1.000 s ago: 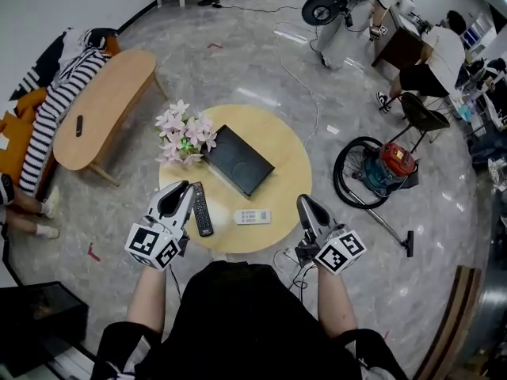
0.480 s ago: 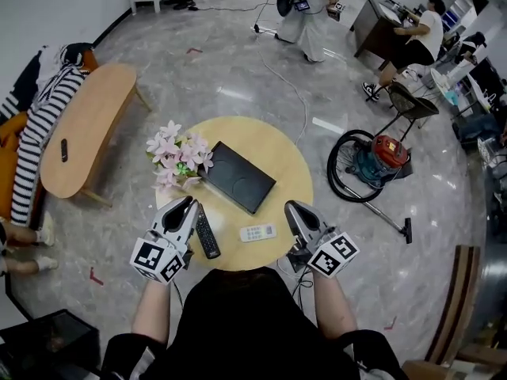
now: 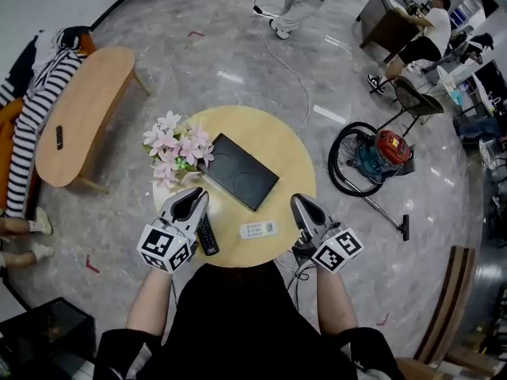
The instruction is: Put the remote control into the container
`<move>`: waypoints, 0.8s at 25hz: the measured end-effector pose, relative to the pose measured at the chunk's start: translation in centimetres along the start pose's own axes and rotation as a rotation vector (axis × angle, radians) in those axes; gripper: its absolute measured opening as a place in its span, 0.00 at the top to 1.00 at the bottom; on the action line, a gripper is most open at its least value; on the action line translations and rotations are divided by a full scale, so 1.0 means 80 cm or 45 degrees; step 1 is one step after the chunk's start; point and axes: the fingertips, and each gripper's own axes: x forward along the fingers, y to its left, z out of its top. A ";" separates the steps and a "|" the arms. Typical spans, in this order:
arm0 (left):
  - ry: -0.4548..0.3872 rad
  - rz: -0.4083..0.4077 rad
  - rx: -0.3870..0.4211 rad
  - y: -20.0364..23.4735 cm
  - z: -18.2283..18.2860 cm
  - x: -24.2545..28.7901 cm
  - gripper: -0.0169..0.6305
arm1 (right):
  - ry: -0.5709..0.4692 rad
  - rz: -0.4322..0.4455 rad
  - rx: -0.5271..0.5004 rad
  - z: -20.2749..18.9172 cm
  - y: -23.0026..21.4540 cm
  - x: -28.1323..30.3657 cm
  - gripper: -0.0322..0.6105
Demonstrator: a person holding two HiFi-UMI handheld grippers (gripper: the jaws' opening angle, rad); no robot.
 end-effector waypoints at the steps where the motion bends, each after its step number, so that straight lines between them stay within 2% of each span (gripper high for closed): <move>1: 0.028 0.004 0.004 -0.001 -0.005 0.008 0.88 | 0.005 -0.003 0.000 0.000 -0.008 0.003 0.94; 8: 0.211 0.013 0.047 -0.008 -0.043 0.066 0.88 | 0.091 0.010 -0.020 -0.005 -0.050 0.019 0.94; 15: 0.390 0.082 0.120 -0.001 -0.080 0.117 0.88 | 0.184 0.030 0.008 -0.018 -0.092 0.021 0.94; 20: 0.478 0.122 0.101 0.009 -0.111 0.147 0.88 | 0.246 0.042 0.000 -0.024 -0.120 0.021 0.94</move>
